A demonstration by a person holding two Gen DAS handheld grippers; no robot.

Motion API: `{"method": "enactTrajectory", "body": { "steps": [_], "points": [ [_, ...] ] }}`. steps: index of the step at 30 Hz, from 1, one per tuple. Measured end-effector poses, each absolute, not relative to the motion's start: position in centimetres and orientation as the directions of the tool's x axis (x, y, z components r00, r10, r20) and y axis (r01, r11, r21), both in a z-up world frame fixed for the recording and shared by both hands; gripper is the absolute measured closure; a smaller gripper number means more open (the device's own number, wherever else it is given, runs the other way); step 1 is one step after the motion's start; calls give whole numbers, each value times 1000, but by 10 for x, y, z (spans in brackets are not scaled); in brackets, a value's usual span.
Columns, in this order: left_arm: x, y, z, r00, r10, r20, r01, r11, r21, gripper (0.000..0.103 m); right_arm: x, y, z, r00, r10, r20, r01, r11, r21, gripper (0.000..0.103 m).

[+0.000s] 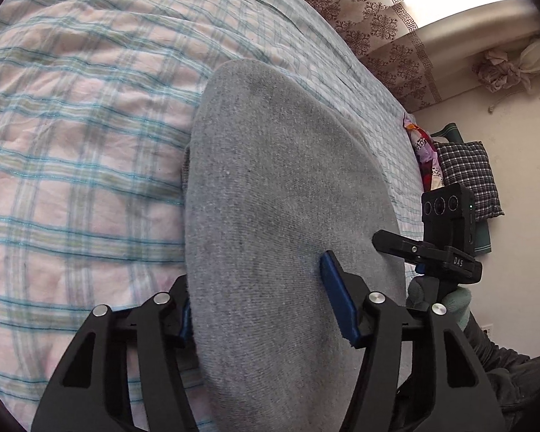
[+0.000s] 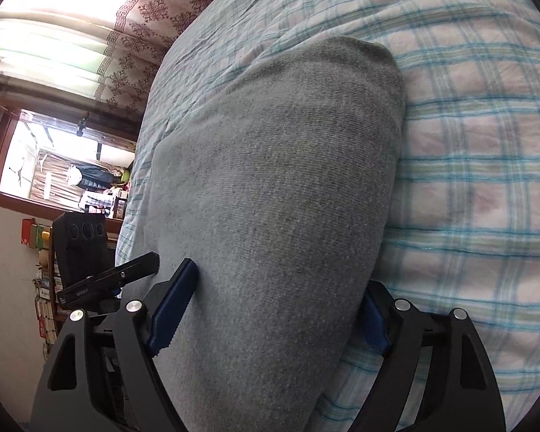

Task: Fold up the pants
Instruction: 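Grasp the bundle edge with both grippers and lift it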

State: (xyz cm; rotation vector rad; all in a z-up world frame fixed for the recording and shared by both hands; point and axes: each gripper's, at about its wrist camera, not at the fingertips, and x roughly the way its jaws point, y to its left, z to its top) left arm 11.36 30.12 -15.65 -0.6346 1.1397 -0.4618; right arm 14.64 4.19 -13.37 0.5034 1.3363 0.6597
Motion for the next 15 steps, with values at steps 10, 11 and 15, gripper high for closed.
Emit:
{"method": "enactTrajectory", "body": {
  "steps": [10,11,15],
  "points": [
    [106,298,-136,403,-622,-671,24,740,-672,61,148,39,-104,133,720,-682,-228,692,685,66],
    [105,297,-132,408,-620,-670,27,742,-670,61,149,38,-99,137,725,-675,-238,686,688,67],
    [108,289,-114,419,-621,-662,51,744,-666,64,151,31,-74,175,735,-655,-278,675,683,68]
  ]
}}
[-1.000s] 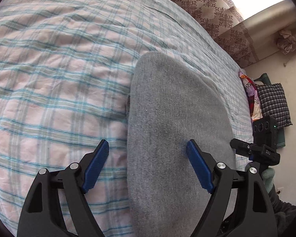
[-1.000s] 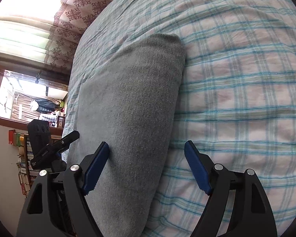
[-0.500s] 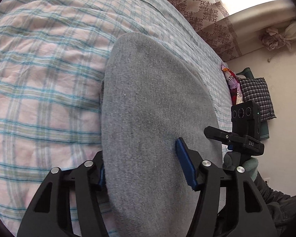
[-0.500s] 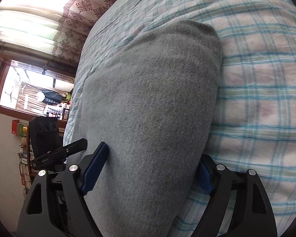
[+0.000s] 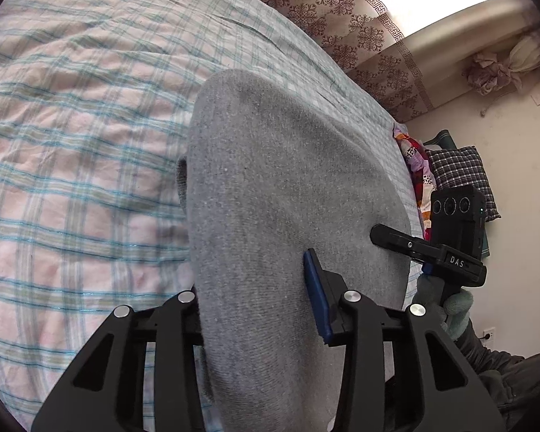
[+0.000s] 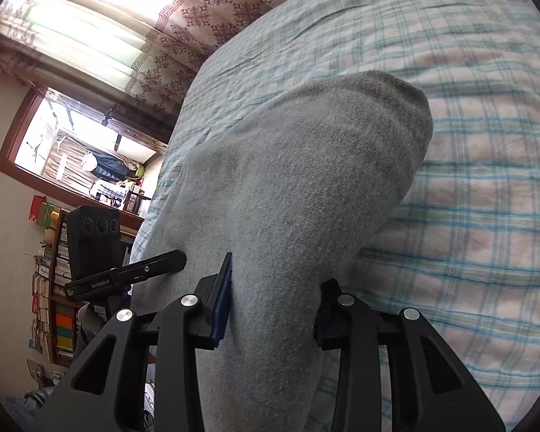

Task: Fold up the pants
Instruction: 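Grasp the bundle edge with both grippers and lift it, then fold the lifted edge over the bundle and open both grippers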

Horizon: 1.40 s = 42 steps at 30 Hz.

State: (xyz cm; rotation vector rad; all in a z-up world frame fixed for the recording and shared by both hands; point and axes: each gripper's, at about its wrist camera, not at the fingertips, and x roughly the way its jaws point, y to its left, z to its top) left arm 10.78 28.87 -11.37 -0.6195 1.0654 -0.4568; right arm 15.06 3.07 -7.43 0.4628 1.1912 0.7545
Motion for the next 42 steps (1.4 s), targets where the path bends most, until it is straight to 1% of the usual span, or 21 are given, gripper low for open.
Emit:
{"method": "enactTrajectory", "body": {
  "steps": [7,12,18,24,30,39,42],
  "points": [
    [132,244,-77,417,-647,-639,150,742,-653,65,163,-26,-32,275,730,-625,-296,683,668,68],
    [173,188,-59,397,-679,-618,225,725,-651,65,173,-92,-9,363,690,-626,-280,721,633,68],
    [220,101,-51,347,-712,-611,296,701,-649,65,195,-181,4,443,635,-633,-225,762,607,68],
    [263,23,-59,291,-729,-620,319,685,-655,65,225,-257,-7,467,592,-657,-187,792,582,68],
    [293,-36,-74,244,-729,-639,322,683,-656,65,259,-308,-24,469,548,-692,-147,821,551,68],
    [327,-77,-100,196,-724,-661,310,686,-658,65,290,-354,-49,454,507,-733,-101,846,523,68],
    [335,-90,-109,186,-708,-681,306,700,-645,65,299,-362,-63,435,497,-751,-78,852,518,68]
  ]
}}
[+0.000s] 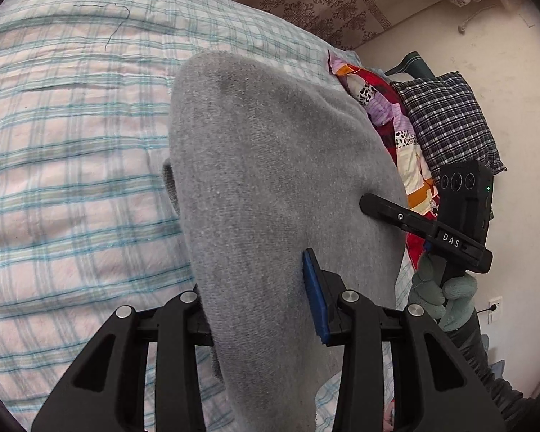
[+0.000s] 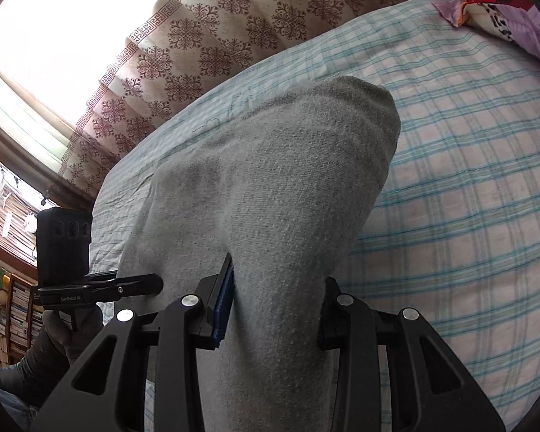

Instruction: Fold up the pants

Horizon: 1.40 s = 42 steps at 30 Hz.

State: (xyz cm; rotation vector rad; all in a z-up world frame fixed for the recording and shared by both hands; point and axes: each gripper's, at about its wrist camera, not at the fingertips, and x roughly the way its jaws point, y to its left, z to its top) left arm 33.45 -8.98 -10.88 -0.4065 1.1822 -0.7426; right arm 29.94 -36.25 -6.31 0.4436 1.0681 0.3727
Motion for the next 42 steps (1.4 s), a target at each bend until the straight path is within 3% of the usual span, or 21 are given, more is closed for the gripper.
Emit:
{"method": "enactTrajectory", "body": {
  "steps": [7,15,19,28,34,42],
  "points": [
    [343,-95,-127,195,-670,-717,295,737,-608,59,305,-371,-86,428,472,-771,-47,863,503,58],
    [330,-96,-115,238,-605,-760,320,788,-526,54,282,-374,-68,487,363,-795,11,907,421,50],
    [307,-92,-99,291,-540,-790,371,825,-427,54,247,-372,-41,568,185,-802,47,966,256,50],
    [246,-93,-91,368,-434,-822,460,854,-245,52,158,-319,-33,587,45,-808,1,998,56,47],
    [229,-102,-105,408,-362,-838,482,865,-139,52,133,-308,-62,532,-9,-847,37,999,12,47],
    [225,-107,-117,436,-310,-845,458,884,-88,49,133,-315,-79,535,-11,-845,96,994,48,38]
  ]
}}
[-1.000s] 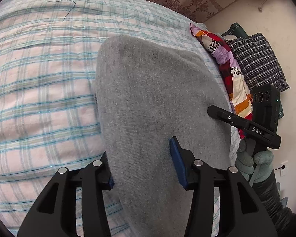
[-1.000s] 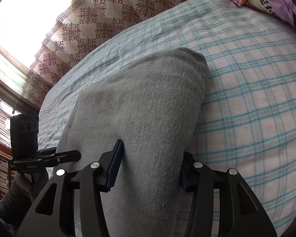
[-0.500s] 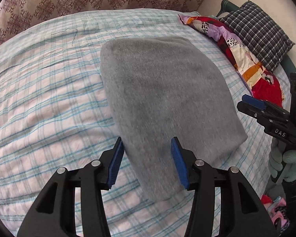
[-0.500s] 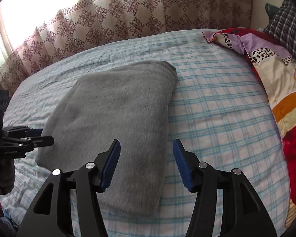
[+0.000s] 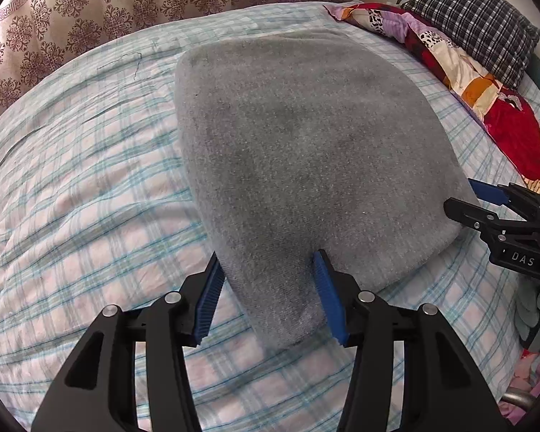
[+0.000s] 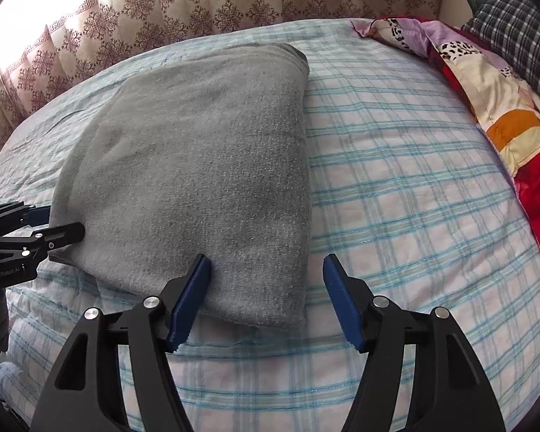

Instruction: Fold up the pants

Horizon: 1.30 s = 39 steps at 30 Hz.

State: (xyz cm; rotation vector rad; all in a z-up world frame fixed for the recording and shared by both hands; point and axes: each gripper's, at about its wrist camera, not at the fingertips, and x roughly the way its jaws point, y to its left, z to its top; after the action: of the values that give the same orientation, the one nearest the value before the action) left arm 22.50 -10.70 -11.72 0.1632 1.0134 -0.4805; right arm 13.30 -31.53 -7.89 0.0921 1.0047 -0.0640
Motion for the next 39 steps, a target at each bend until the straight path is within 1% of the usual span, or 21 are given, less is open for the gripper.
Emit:
{"method": "enactTrajectory", "body": {
  "steps": [1,4,10,11,12,13,15,16,18,19,25,32,39],
  "points": [
    [224,-108,-117,446,-298,-844,453,889,-75,46,132,-315,-79,536,-13,-844,97,994,47,38],
    [218,-111,-115,473,-268,-839,444,895,-35,42,132,-314,-75,537,-25,-843,107,994,38,38],
    [201,-117,-105,496,-262,-828,442,897,-19,36,114,-305,-52,573,-43,-818,112,993,27,36],
    [197,-118,-102,504,-260,-824,444,896,-11,35,110,-304,-49,577,-42,-815,113,993,29,34],
    [194,-120,-99,512,-257,-819,446,895,-2,31,105,-303,-45,582,-43,-812,115,993,30,30],
    [190,-122,-96,523,-252,-814,446,895,10,28,101,-302,-42,587,-42,-808,116,993,32,28],
    [181,-126,-90,550,-241,-800,449,893,40,26,94,-299,-35,599,-44,-799,120,992,36,26],
    [178,-128,-87,560,-238,-794,450,892,49,23,90,-299,-32,607,-44,-794,123,992,39,26],
    [171,-131,-80,578,-235,-781,450,891,65,17,85,-297,-26,621,-50,-782,130,991,41,22],
    [168,-132,-77,587,-232,-776,447,892,71,14,85,-297,-23,629,-56,-776,132,991,36,21],
    [156,-134,-56,653,-198,-731,408,905,119,5,79,-294,-12,653,-95,-751,152,988,7,16],
    [144,-136,-36,726,-158,-670,362,915,176,3,62,-303,-5,664,-135,-735,213,977,13,14],
    [138,-141,-27,739,-137,-660,335,924,183,3,62,-300,-11,671,-177,-720,220,975,-35,14]
  ]
}}
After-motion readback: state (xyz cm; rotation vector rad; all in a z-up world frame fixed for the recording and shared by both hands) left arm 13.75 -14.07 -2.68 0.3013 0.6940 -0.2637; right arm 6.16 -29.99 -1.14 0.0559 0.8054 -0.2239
